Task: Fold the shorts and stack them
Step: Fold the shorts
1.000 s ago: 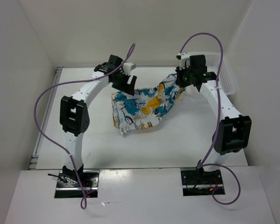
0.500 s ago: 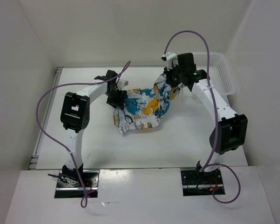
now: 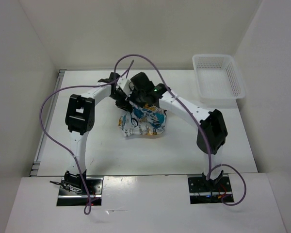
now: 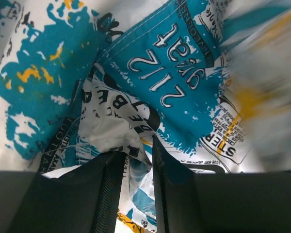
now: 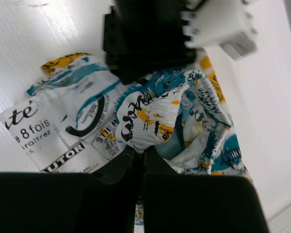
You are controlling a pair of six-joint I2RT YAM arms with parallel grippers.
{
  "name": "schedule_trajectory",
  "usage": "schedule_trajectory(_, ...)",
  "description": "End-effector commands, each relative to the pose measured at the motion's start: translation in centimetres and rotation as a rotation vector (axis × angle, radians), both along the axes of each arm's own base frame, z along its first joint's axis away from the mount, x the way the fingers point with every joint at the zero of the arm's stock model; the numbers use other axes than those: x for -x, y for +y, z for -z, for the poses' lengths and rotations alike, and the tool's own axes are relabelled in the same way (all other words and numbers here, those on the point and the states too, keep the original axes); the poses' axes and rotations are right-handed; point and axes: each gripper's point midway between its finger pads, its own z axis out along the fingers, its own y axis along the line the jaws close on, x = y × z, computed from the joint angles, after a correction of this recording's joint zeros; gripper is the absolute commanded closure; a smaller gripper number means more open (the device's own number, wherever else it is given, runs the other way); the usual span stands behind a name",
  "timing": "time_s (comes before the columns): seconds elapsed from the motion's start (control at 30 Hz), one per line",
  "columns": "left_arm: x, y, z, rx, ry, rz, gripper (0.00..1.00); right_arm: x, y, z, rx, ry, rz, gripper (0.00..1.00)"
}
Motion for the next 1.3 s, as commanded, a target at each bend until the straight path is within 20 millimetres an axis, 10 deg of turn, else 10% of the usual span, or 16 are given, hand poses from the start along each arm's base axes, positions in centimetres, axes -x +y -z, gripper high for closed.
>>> schedule_trajectory(0.0, 1.8, 0.2, 2.7, 0.046, 0.107, 0.009, 0.64, -0.5, 3.0, -0.8, 0.035, -0.09, -0.084, 1.0)
schedule_trajectory(0.3, 1.4, 2.2, 3.8, 0.042, 0.134, -0.038, 0.63, 2.3, 6.0, 3.7, 0.159, -0.062, -0.229, 1.0)
schedule_trajectory(0.4, 1.3, 2.4, 3.9, 0.034, 0.132, -0.041, 0.6, 3.3, 6.1, 5.2, 0.217, -0.061, -0.266, 0.37)
schedule_trajectory(0.47, 1.3, 2.5, 4.0, 0.022, 0.13, -0.044, 0.58, 4.0, 6.4, 3.6, 0.208, -0.086, -0.288, 0.02)
schedule_trajectory(0.7, 1.1, 2.9, 4.9, -0.007, 0.133, -0.052, 0.57, 5.8, 9.2, -10.3, -0.13, -0.201, -0.21, 0.0)
schedule_trajectory(0.87, 0.9, 3.2, 4.6, -0.025, 0.118, -0.058, 0.54, -0.1, -0.1, -10.1, -0.22, -0.142, 0.184, 0.04)
schedule_trajectory(1.03, 0.9, 3.2, 4.2, -0.025, 0.118, -0.058, 0.5, -3.6, -11.3, -2.3, -0.272, 0.177, 0.544, 0.12)
schedule_trajectory(1.27, 0.9, 3.6, 4.0, -0.045, 0.113, -0.064, 0.46, -3.8, -15.5, 2.1, -0.346, 0.365, 0.716, 0.03)
